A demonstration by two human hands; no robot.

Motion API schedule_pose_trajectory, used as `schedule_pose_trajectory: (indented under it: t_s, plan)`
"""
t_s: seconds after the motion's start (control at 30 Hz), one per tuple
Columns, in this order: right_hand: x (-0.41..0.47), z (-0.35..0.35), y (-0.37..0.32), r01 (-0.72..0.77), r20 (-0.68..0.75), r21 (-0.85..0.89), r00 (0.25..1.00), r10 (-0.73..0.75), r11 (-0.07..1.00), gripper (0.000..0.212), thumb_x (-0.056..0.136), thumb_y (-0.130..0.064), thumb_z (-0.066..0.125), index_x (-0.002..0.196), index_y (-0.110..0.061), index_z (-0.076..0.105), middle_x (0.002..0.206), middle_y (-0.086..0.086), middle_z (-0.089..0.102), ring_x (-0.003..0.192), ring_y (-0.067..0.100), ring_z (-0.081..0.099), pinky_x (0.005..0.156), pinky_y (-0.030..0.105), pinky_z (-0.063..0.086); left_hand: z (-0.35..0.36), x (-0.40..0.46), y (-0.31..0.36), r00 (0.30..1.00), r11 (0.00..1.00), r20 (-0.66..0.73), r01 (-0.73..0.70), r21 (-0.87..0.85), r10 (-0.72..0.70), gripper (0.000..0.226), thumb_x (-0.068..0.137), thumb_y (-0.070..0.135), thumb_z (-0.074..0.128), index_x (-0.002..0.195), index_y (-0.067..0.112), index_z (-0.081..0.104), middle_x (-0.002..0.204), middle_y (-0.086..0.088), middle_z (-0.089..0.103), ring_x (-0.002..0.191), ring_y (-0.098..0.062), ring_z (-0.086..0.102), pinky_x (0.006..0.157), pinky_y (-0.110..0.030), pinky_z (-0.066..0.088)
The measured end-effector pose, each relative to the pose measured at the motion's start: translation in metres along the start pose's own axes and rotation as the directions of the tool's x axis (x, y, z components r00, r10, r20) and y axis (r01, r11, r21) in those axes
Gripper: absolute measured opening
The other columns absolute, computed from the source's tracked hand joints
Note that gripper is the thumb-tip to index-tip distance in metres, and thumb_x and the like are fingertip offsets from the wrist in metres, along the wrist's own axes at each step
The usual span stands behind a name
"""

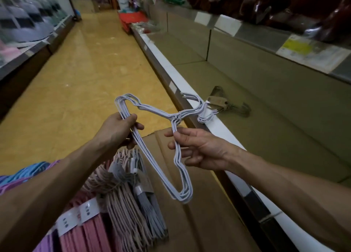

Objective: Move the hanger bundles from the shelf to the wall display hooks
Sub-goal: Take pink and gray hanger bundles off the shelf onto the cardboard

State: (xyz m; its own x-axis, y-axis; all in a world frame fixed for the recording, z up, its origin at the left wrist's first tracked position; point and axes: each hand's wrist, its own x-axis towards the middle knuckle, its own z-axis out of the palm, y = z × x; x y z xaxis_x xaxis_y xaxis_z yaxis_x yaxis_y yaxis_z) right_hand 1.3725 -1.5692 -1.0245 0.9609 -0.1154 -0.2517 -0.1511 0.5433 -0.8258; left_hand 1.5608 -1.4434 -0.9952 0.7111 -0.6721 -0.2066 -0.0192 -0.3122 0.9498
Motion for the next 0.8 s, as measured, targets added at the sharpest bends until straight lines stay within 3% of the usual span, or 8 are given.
schedule_pose_trajectory:
  t_s: [0.1,0.23,0.33,0.4,0.53,0.63,0.73,0.8]
  plan:
    - [0.009,0.008,0.002,-0.036,0.137,0.067,0.990,0.027,0.997,0.017,0.092,-0.019,0.061,0.108,-0.014,0.061,0.086,0.002,0.061,0.059,0.007,0.030,0.042,0.012,0.033,-0.014,-0.003,-0.001,0.999,0.999,0.029,0.045,-0.007,-0.045,0.021,0.104,0.022,0.047,0.099,0.003,0.051,0.101,-0.021,0.068,0.054,-0.024,0.048,0.041,-0.029,0.038]
    - [0.015,0.013,0.003,-0.025,0.166,0.046,0.986,0.017,0.999,0.004,0.092,-0.016,0.058,0.096,-0.015,0.058,0.086,0.005,0.063,0.054,0.005,0.042,0.049,0.019,0.046,-0.027,-0.003,-0.004,0.996,0.997,0.061,0.063,0.046,-0.065,0.029,0.103,0.024,0.050,0.112,-0.004,0.053,0.106,-0.024,0.068,0.064,-0.030,0.056,0.044,-0.031,0.045]
    - [0.017,0.014,0.007,-0.014,0.110,-0.050,0.994,0.020,0.999,0.009,0.093,-0.010,0.058,0.102,-0.012,0.060,0.087,0.010,0.064,0.052,0.008,0.044,0.057,0.028,0.055,-0.038,0.002,-0.007,0.999,0.975,0.029,0.021,0.219,-0.028,0.055,0.101,0.028,0.054,0.143,-0.001,0.033,0.106,-0.018,0.067,0.068,-0.031,0.067,0.053,-0.036,0.054]
    - [0.020,0.012,0.014,-0.045,0.032,-0.141,0.998,0.050,0.989,0.027,0.091,-0.007,0.061,0.117,-0.007,0.056,0.089,0.015,0.060,0.052,0.010,0.043,0.061,0.034,0.059,-0.046,0.003,-0.009,1.000,0.935,0.022,-0.020,0.354,0.013,0.060,0.100,0.030,0.055,0.148,0.006,0.028,0.110,-0.013,0.067,0.075,-0.029,0.071,0.060,-0.040,0.058]
    - [0.025,0.005,0.035,-0.161,-0.101,-0.351,0.986,0.134,0.922,0.046,0.092,-0.004,0.063,0.135,-0.011,0.049,0.085,0.016,0.046,0.057,0.011,0.048,0.074,0.045,0.061,-0.056,0.000,-0.011,0.993,0.847,0.083,-0.116,0.519,0.085,0.044,0.100,0.030,0.055,0.138,0.010,0.046,0.112,-0.008,0.066,0.077,-0.020,0.072,0.060,-0.032,0.058]
    - [0.031,0.004,0.052,-0.235,-0.185,-0.392,0.967,0.174,0.889,0.056,0.093,-0.003,0.062,0.144,-0.011,0.042,0.086,0.013,0.049,0.063,0.014,0.054,0.079,0.048,0.060,-0.061,-0.004,-0.014,0.973,0.745,0.161,-0.228,0.627,0.162,0.032,0.100,0.030,0.053,0.127,0.012,0.059,0.110,-0.003,0.066,0.075,-0.013,0.071,0.057,-0.025,0.055]
    - [0.040,0.006,0.072,-0.298,-0.299,-0.448,0.938,0.173,0.843,0.066,0.095,-0.003,0.060,0.153,-0.012,0.031,0.070,0.006,0.052,0.062,0.015,0.056,0.078,0.047,0.061,-0.065,-0.005,-0.017,0.955,0.680,0.225,-0.294,0.671,0.191,0.027,0.100,0.029,0.052,0.121,0.016,0.064,0.118,-0.002,0.065,0.078,-0.009,0.068,0.061,-0.019,0.051]
    - [0.048,0.009,0.085,-0.330,-0.355,-0.494,0.921,0.159,0.804,0.066,0.095,-0.004,0.060,0.153,-0.012,0.029,0.070,0.007,0.054,0.064,0.019,0.058,0.079,0.050,0.061,-0.067,-0.004,-0.019,0.944,0.637,0.266,-0.330,0.697,0.198,0.026,0.101,0.030,0.051,0.119,0.018,0.065,0.122,-0.002,0.064,0.082,-0.002,0.061,0.066,-0.015,0.045]
